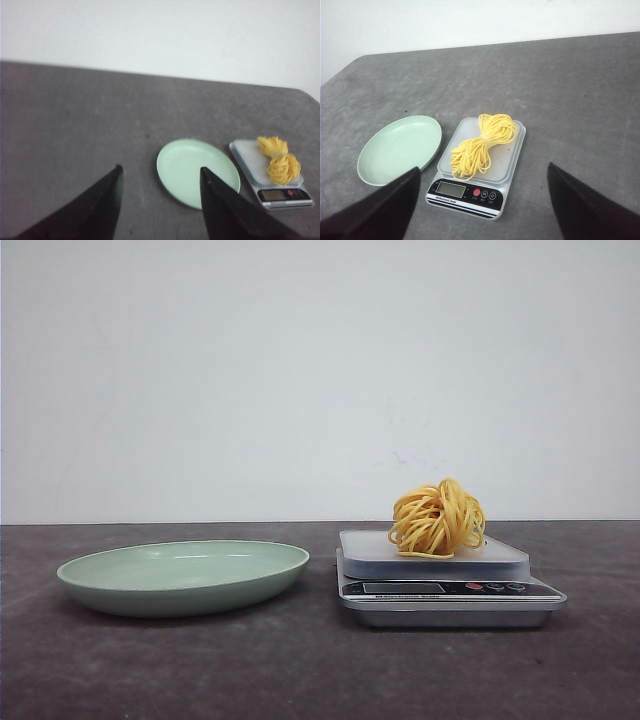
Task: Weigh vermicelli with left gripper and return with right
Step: 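Open the left gripper to release the vermicelli and withdraw upward, then lower the right gripper onto the vermicelli on the scale and grasp it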
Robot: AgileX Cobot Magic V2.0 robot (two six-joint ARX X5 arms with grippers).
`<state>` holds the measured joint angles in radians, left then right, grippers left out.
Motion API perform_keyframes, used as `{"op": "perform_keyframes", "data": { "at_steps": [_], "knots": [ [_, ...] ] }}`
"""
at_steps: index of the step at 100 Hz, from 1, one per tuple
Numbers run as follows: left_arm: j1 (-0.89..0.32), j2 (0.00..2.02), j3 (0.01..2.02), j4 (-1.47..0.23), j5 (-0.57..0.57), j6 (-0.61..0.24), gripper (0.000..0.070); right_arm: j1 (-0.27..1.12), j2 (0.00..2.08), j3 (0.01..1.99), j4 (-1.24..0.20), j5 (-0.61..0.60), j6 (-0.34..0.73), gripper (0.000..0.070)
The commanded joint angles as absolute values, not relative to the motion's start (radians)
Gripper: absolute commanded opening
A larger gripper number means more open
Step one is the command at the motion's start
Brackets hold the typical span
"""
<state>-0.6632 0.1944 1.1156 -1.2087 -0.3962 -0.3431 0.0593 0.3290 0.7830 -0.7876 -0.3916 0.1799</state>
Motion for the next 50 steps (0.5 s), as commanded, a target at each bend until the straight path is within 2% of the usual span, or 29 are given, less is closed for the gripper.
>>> {"op": "perform_keyframes", "data": {
  "at_steps": [1,21,50],
  "knots": [
    [-0.667,0.179,1.068,-1.192,-0.395,-0.384,0.0284,0.068,0.347,0.801,-0.757,-0.396,0.176,0.0513],
    [-0.667,0.168,0.978,-1.132,-0.391,-0.382,0.0284,0.110,0.486,0.826,-0.733,-0.403,0.206,0.0513],
    [-0.668,0.168,0.976,-1.086,-0.384,-0.359,0.0284,0.244,0.874,0.973,-0.692,-0.363,0.241,0.0512]
  ]
}}
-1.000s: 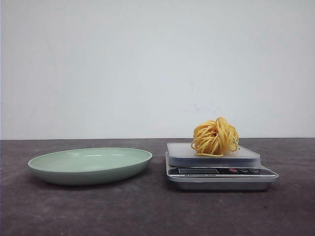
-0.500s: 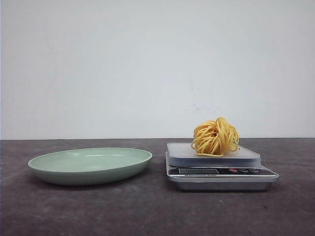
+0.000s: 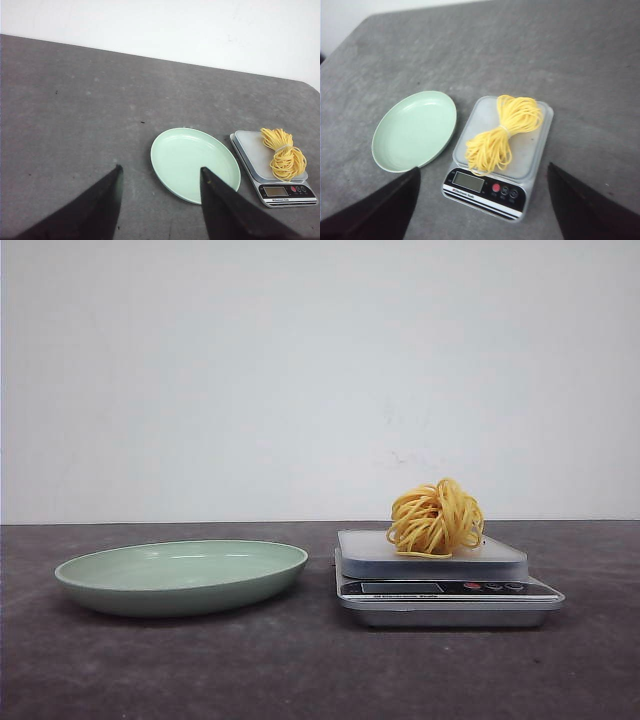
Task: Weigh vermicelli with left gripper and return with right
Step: 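Lower the right gripper onto the vermicelli on the scale and grasp it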
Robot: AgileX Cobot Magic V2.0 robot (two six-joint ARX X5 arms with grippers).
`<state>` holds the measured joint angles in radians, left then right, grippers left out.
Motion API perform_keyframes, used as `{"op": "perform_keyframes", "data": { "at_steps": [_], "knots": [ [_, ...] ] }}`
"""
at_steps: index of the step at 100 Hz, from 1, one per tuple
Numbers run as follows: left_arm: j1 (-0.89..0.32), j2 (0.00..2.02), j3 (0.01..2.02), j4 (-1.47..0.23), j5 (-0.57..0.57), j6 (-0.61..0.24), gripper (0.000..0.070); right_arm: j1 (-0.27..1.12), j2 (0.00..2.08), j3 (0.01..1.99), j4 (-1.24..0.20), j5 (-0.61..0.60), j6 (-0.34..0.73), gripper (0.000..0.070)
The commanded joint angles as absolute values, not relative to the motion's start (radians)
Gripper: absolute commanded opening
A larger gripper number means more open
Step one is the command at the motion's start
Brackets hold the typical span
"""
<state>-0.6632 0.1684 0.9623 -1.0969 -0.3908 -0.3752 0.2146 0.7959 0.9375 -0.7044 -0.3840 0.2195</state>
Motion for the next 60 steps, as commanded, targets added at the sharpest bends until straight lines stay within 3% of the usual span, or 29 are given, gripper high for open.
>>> {"op": "perform_keyframes", "data": {
  "at_steps": [1,22,60],
  "knots": [
    [-0.668,0.168,0.976,-1.086,-0.382,-0.359,0.0284,0.251,0.888,0.979,-0.691,-0.359,0.241,0.0512],
    [-0.668,0.168,0.976,-1.085,-0.366,-0.360,0.0283,0.368,1.174,1.093,-0.679,-0.249,0.265,0.0512],
    [-0.668,0.168,0.976,-1.102,-0.342,-0.360,0.0283,0.398,1.560,1.197,-0.628,-0.218,0.334,0.0512]
  ]
}}
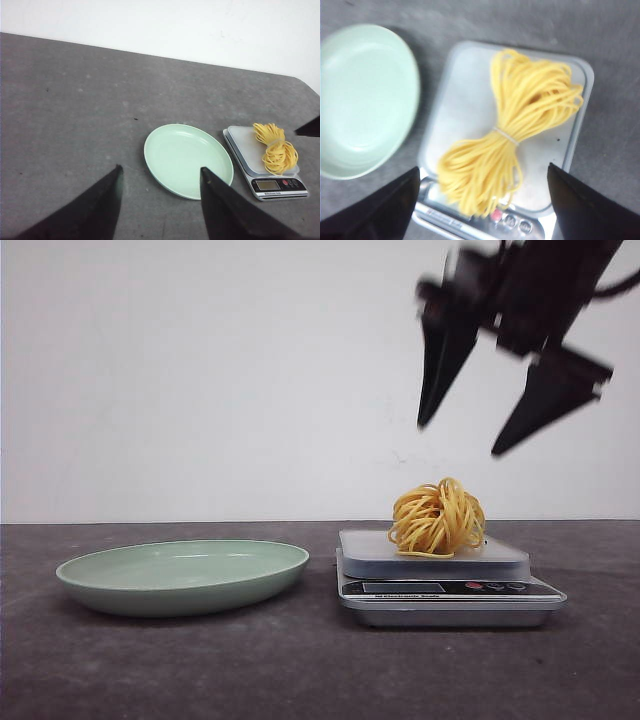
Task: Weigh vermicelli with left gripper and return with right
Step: 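Lower the right gripper onto the vermicelli on the scale and grasp it, then carry the vermicelli with the right gripper back onto the green plate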
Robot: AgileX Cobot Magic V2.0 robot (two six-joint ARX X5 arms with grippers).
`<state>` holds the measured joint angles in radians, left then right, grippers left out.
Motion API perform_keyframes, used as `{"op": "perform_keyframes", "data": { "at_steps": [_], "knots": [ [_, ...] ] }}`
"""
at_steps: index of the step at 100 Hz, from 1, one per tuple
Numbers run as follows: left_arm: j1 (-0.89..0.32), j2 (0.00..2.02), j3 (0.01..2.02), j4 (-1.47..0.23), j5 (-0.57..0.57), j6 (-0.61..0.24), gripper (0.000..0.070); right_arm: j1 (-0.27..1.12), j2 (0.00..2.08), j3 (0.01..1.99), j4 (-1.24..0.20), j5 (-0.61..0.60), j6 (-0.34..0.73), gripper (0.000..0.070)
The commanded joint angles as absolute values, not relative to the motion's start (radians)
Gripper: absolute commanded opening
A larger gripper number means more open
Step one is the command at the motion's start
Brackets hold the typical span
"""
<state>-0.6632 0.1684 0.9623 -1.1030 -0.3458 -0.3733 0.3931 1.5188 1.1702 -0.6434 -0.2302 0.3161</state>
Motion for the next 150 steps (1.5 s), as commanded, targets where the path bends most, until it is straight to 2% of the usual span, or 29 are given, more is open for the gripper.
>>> {"op": "perform_keyframes", "data": {
  "at_steps": [1,46,54,62,67,74,96,114,131,150],
  "knots": [
    [-0.668,0.168,0.976,-1.103,-0.342,-0.360,0.0283,0.398,1.566,1.197,-0.625,-0.214,0.335,0.0512],
    [-0.668,0.168,0.976,-1.145,-0.336,-0.359,0.0283,0.431,1.715,1.209,-0.525,-0.179,0.367,0.0502],
    [-0.668,0.168,0.976,-1.145,-0.336,-0.359,0.0283,0.441,1.726,1.210,-0.525,-0.172,0.369,0.0419],
    [-0.668,0.168,0.976,-1.145,-0.336,-0.356,0.0283,0.450,1.726,1.210,-0.523,-0.143,0.376,0.0302],
    [-0.668,0.168,0.976,-1.146,-0.336,-0.356,0.0283,0.453,1.726,1.212,-0.524,-0.125,0.376,0.0191],
    [-0.668,0.168,0.976,-1.148,-0.336,-0.356,0.0283,0.455,1.726,1.213,-0.524,-0.122,0.375,0.0000],
    [-0.668,0.168,0.976,-1.161,-0.336,-0.356,0.0283,0.457,1.717,1.228,-0.538,-0.103,0.378,0.0000],
    [-0.668,0.168,0.976,-1.159,-0.336,-0.356,0.0283,0.466,1.626,1.239,-0.536,-0.083,0.360,0.0000],
    [-0.668,0.168,0.976,-1.157,-0.336,-0.357,0.0283,0.510,1.504,1.256,-0.516,-0.162,0.360,0.0000],
    [-0.668,0.168,0.976,-1.156,-0.336,-0.357,0.0283,0.633,1.449,1.292,-0.441,-0.221,0.398,0.0000]
  ]
}}
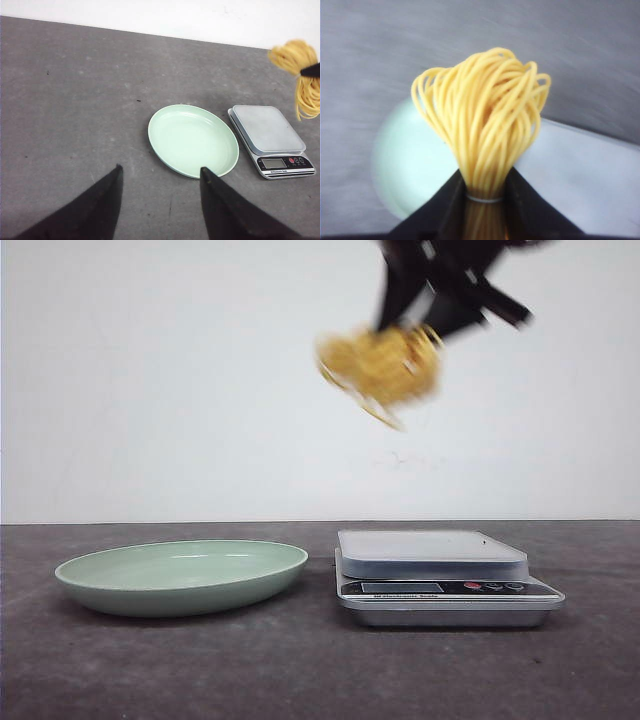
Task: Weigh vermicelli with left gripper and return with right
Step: 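Carry the vermicelli with the right gripper back onto the green plate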
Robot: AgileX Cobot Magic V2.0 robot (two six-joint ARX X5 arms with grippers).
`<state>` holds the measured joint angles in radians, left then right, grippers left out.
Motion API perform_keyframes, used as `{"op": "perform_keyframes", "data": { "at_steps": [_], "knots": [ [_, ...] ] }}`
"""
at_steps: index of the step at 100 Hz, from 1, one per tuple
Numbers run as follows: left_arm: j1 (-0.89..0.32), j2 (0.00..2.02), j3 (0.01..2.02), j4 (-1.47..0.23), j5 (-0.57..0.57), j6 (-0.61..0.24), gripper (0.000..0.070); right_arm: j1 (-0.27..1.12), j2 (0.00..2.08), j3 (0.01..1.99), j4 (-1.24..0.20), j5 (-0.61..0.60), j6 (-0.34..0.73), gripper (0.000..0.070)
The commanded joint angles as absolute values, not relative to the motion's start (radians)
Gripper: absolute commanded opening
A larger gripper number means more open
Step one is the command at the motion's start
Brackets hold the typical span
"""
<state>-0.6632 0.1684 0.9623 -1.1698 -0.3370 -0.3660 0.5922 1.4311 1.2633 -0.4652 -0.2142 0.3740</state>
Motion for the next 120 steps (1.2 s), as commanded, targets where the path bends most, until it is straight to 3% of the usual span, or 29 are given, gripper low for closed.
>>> {"op": "perform_keyframes", "data": {
  "at_steps": [1,26,85,120],
  "knots": [
    [-0.668,0.168,0.976,-1.156,-0.336,-0.357,0.0283,0.640,1.449,1.295,-0.438,-0.221,0.402,0.0000],
    [-0.668,0.168,0.976,-1.145,-0.336,-0.361,0.0282,0.767,1.515,1.346,-0.289,-0.210,0.464,0.0000],
    [-0.668,0.168,0.976,-1.130,-0.336,-0.361,0.0279,0.771,1.902,1.371,-0.158,-0.287,0.542,0.0000],
    [-0.668,0.168,0.976,-1.137,-0.336,-0.383,0.0279,0.770,1.970,1.376,-0.118,-0.288,0.539,0.0000]
  ]
}}
